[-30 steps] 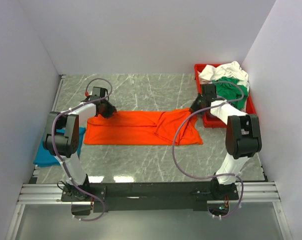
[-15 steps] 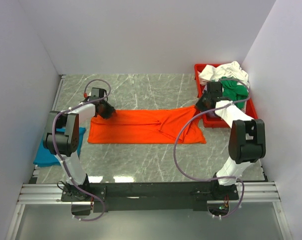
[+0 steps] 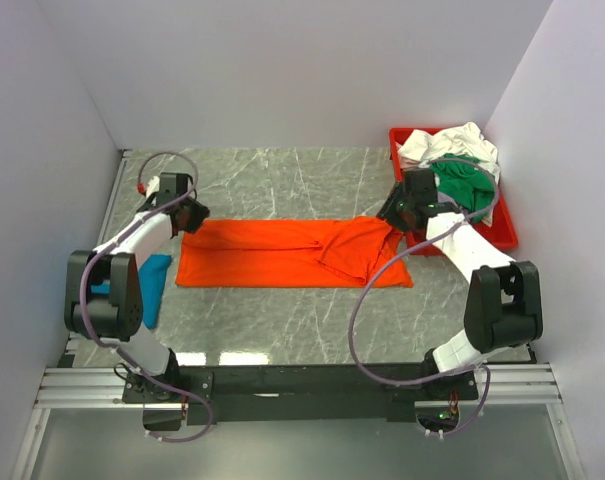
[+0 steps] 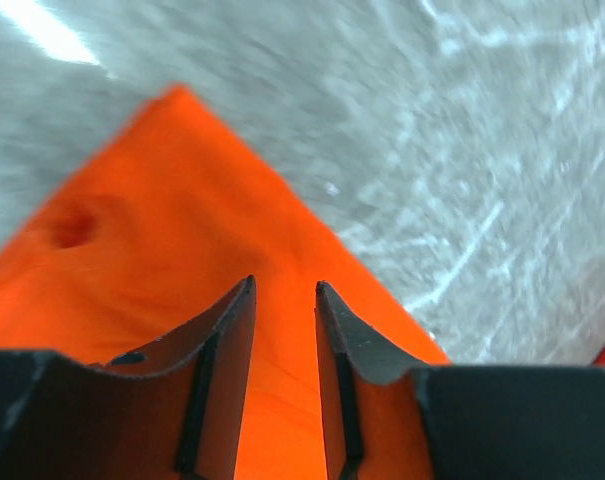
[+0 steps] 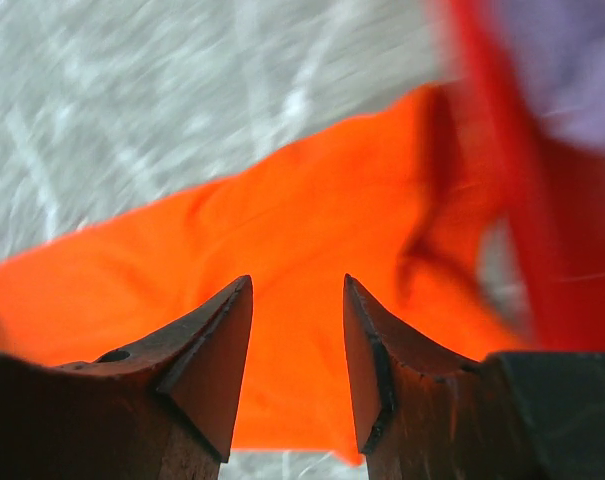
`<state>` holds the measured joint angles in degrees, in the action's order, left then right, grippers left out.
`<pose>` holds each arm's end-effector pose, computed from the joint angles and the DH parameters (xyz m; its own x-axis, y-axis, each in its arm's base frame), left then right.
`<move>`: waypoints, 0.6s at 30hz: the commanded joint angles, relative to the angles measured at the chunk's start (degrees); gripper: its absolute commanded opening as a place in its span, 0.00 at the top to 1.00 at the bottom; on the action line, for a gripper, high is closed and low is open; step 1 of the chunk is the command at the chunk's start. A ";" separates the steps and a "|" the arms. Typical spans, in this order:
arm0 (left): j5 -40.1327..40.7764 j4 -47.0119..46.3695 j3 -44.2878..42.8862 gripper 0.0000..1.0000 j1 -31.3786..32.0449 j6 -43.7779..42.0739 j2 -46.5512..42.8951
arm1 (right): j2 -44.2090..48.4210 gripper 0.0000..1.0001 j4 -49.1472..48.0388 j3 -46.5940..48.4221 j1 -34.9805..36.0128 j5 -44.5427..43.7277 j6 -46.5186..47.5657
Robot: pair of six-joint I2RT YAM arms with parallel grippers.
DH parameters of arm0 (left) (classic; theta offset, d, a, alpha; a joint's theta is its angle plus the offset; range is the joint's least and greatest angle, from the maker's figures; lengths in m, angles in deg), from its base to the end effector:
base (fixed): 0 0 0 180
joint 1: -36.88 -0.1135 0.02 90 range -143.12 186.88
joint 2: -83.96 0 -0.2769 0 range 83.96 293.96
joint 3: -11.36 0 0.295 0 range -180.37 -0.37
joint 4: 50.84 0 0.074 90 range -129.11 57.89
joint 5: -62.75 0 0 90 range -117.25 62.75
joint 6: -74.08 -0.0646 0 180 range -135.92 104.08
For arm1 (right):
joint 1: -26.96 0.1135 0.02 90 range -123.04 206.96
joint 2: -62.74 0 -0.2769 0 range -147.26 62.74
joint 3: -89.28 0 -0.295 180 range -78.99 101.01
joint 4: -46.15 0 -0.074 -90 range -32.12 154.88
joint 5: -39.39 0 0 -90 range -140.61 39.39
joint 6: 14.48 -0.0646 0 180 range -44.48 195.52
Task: Fold and stack the t-shirts
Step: Fold the tshirt
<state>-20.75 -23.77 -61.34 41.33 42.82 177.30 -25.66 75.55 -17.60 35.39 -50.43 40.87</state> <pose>0.4045 -0.0241 0.1837 -0.3837 -0.8220 -0.4208 -0.6299 0.5662 -0.5317 0.3911 0.0582 0.2151 -0.6568 0.4774 -0.5837 0.2730 0.8721 0.4061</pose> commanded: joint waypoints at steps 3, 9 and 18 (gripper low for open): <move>5.01 -0.48 6.12 0.65 -2.95 2.69 -3.86 | 1.66 0.51 -1.50 -2.23 7.38 -1.77 -0.58; 3.61 -4.34 10.61 0.68 -5.77 2.26 -1.85 | -2.04 0.51 -4.57 -6.62 10.74 0.94 -1.90; 4.31 -5.84 13.51 0.69 -6.21 1.29 -2.63 | -0.72 0.51 -8.70 -17.43 10.82 1.66 -2.17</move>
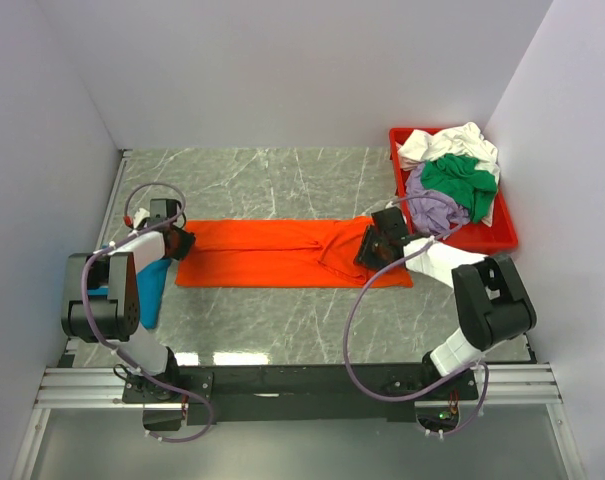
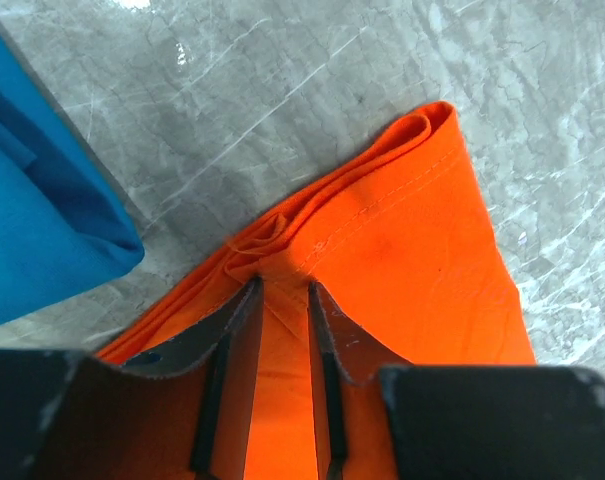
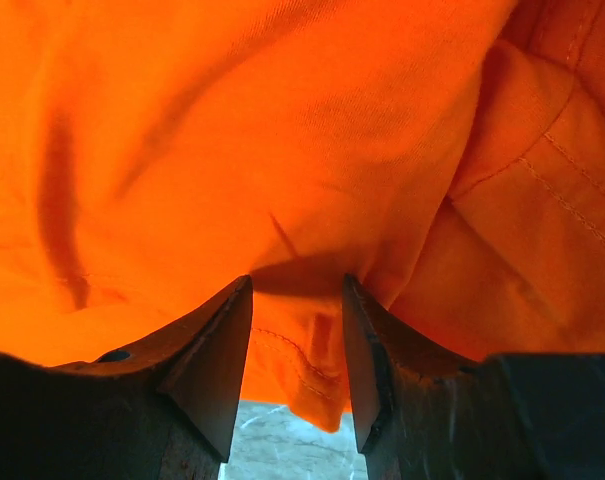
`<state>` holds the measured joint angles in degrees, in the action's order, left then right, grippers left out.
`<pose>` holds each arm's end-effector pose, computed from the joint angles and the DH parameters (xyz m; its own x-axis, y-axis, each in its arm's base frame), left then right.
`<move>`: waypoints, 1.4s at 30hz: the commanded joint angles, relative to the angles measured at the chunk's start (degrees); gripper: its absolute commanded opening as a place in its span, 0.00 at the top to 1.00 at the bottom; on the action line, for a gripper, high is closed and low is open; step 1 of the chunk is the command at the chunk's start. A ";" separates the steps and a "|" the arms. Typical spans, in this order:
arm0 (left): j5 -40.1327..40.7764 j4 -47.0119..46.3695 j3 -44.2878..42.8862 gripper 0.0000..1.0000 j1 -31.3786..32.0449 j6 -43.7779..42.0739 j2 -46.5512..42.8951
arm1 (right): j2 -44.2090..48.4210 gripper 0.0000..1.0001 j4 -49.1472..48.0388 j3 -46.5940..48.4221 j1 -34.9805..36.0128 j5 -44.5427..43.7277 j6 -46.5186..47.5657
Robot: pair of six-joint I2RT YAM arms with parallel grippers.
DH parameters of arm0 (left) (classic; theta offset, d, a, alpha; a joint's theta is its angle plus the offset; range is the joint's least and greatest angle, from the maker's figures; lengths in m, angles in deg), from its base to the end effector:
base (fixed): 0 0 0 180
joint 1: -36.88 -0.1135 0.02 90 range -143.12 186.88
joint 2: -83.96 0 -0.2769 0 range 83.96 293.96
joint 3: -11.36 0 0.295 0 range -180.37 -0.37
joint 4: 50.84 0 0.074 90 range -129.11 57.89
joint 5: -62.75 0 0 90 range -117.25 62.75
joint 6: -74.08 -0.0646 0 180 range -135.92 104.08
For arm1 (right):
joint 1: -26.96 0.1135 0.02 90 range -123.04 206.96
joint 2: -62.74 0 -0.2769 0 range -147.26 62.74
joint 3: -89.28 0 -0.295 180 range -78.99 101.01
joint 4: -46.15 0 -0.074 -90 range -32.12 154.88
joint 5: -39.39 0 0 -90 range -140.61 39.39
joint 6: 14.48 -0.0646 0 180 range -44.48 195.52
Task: Fold and stack the t-shirts
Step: Fold the tshirt
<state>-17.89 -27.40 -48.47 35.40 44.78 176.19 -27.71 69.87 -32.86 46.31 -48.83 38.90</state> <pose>0.3568 0.0197 0.1181 -0.3030 -0.8686 -0.3922 -0.7785 0.4629 -0.4238 0.3273 0.1171 0.1162 -0.8373 0.3379 -0.4298 0.1894 0.9168 0.3516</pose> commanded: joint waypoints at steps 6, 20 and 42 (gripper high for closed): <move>1.45 -1.25 -0.15 0.63 -0.28 -2.08 -5.82 | 5.37 0.52 -2.76 -6.14 -0.11 1.03 -0.20; 9.71 2.45 -2.09 0.70 21.86 -11.83 -9.27 | 2.76 0.52 6.46 11.25 -0.11 -4.77 -0.47; 3.22 2.02 -1.74 0.76 34.60 -7.64 1.03 | -29.14 0.53 19.98 39.61 -0.19 -9.43 7.52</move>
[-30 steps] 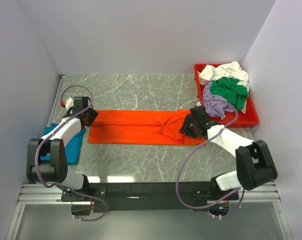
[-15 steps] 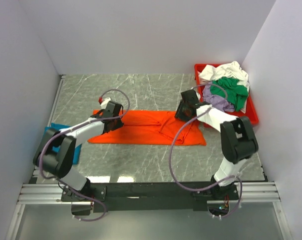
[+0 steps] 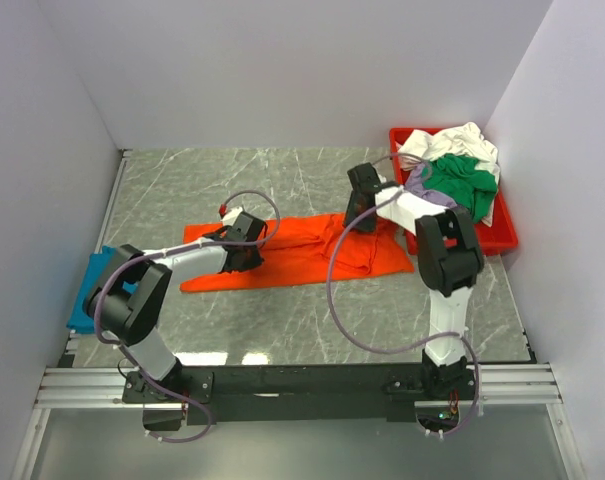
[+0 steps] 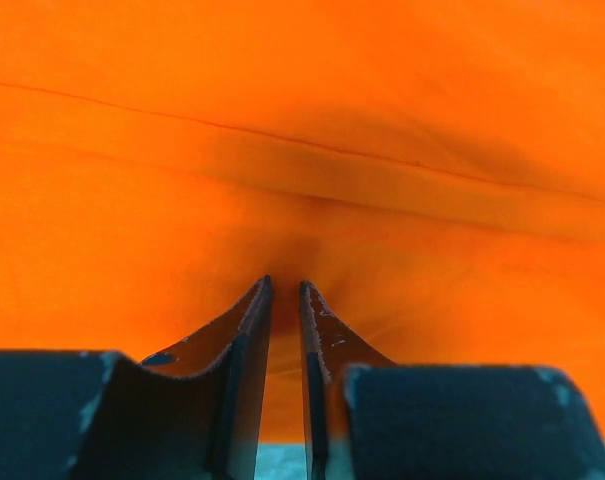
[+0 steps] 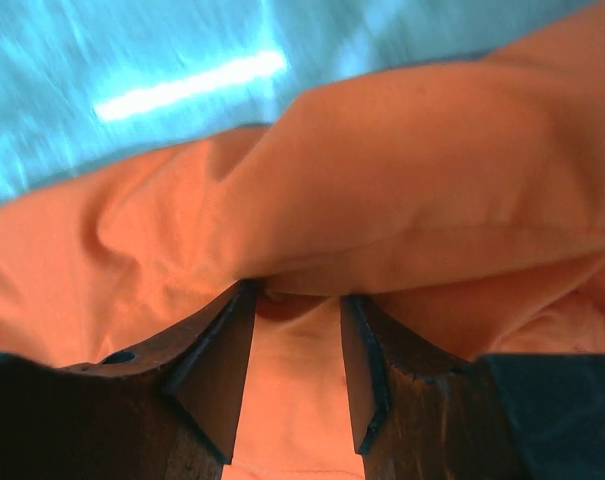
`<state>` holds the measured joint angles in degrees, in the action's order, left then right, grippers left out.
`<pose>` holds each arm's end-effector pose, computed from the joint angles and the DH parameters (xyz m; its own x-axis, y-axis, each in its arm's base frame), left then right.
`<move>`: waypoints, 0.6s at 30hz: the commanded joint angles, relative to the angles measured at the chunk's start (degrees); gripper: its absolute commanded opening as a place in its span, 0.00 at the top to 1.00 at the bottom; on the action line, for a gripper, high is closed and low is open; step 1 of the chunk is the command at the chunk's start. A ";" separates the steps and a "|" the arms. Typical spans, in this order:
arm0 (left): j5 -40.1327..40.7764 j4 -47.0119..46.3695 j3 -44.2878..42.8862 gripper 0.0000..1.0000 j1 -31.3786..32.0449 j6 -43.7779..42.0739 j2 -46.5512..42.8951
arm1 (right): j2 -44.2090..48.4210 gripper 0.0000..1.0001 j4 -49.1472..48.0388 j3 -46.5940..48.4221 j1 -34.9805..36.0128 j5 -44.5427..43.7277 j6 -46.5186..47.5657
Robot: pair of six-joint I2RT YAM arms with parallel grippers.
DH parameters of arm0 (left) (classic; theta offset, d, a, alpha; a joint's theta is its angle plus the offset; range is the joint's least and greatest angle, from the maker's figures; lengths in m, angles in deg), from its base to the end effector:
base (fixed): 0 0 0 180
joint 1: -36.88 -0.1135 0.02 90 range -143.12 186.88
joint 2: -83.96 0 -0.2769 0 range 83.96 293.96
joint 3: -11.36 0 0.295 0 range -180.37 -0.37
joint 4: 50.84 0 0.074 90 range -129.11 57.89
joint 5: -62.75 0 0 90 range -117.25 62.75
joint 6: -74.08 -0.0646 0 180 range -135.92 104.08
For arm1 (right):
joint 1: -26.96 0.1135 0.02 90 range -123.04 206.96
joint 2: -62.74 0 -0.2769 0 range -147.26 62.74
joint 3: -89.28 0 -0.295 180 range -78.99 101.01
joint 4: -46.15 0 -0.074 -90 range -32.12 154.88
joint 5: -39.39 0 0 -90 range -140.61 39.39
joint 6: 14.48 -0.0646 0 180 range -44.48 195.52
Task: Fold and stack the t-shirts
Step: Fold the tshirt
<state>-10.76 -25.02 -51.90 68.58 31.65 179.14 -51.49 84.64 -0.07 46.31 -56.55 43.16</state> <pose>0.3227 -0.1777 0.1183 -0.7622 -0.3611 -0.5373 -0.2781 0.9321 -0.2320 0.4445 0.1490 0.1258 -0.8561 0.2636 -0.4446 0.2064 0.9630 0.1735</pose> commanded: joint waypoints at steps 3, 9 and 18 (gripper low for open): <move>-6.73 -2.39 3.54 0.77 2.75 8.67 -2.89 | -10.46 0.54 8.55 15.35 0.07 -0.75 5.63; -7.61 -3.62 2.66 0.78 9.24 16.74 -1.75 | -21.18 0.54 16.46 34.85 1.47 -1.01 11.51; -8.58 -8.03 -1.20 0.74 21.46 25.74 0.97 | -29.81 0.53 16.31 50.45 4.11 7.32 15.04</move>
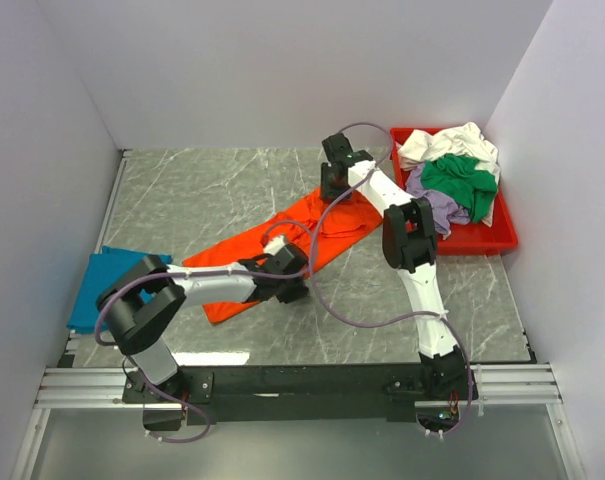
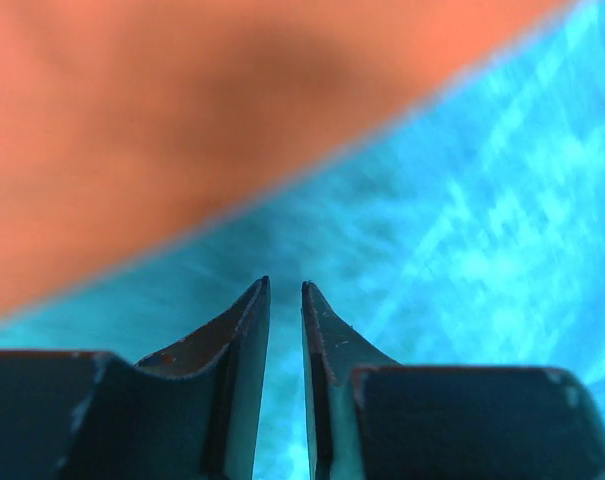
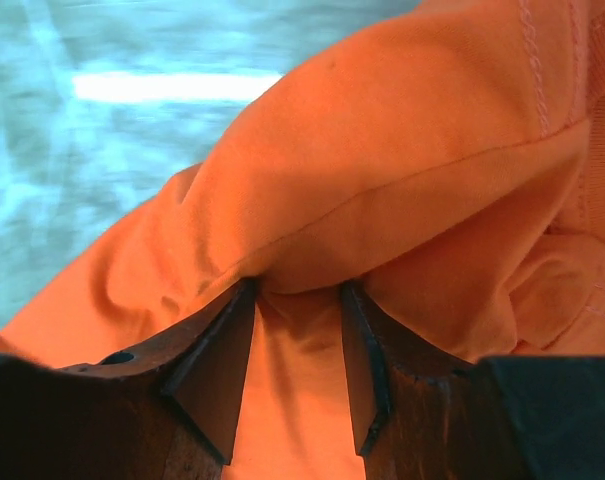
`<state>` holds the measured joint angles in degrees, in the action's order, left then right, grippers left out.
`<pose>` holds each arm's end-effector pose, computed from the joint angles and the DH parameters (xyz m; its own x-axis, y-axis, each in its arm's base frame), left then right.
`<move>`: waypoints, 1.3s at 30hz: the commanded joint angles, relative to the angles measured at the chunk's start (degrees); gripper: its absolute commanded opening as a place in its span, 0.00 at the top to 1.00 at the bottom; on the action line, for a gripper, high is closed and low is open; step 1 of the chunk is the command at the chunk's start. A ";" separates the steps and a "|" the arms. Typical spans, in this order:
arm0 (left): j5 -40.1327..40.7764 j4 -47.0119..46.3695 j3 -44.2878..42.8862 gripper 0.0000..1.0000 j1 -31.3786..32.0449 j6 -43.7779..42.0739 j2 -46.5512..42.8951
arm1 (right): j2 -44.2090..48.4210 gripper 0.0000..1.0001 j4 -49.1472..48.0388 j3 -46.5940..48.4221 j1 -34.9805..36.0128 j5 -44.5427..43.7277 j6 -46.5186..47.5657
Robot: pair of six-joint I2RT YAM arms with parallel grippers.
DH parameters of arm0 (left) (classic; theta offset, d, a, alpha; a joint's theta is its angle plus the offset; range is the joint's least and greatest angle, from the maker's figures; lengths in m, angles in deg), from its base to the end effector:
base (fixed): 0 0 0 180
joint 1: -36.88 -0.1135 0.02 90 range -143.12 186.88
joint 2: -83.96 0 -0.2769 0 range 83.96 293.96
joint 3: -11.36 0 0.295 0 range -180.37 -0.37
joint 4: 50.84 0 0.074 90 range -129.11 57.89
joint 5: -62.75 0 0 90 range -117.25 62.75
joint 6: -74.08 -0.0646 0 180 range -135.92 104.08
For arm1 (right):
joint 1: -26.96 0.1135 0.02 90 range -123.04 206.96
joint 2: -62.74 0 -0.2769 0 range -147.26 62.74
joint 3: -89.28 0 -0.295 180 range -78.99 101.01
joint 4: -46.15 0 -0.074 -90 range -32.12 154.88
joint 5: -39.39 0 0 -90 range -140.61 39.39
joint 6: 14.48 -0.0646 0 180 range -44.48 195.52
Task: Fold and stack the t-shirts
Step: Fold the tshirt
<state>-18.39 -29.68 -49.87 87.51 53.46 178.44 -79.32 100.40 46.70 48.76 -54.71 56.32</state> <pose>0.2415 -0.2786 0.1157 -0.8434 -0.4301 -0.3222 -0.2338 0.8335 -0.5006 0.5625 0.2200 0.1414 -0.8613 0.0088 -0.5081 -0.0560 0.9921 0.1121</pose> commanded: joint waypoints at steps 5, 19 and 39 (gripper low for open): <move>4.56 4.09 -8.42 0.65 2.54 -1.17 -1.11 | -0.78 0.50 1.95 6.68 3.25 4.36 0.66; 25.25 20.99 -2.54 0.65 -10.98 -11.11 -11.25 | 21.46 0.43 -6.04 -15.28 1.49 -2.59 -9.80; 11.97 17.90 9.15 0.82 -5.91 -7.52 -6.93 | 13.57 0.46 -7.20 -22.07 -2.20 -0.82 -8.84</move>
<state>1.69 -15.01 -44.62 77.52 42.29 171.73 -64.26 92.60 22.57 47.06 -54.45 46.42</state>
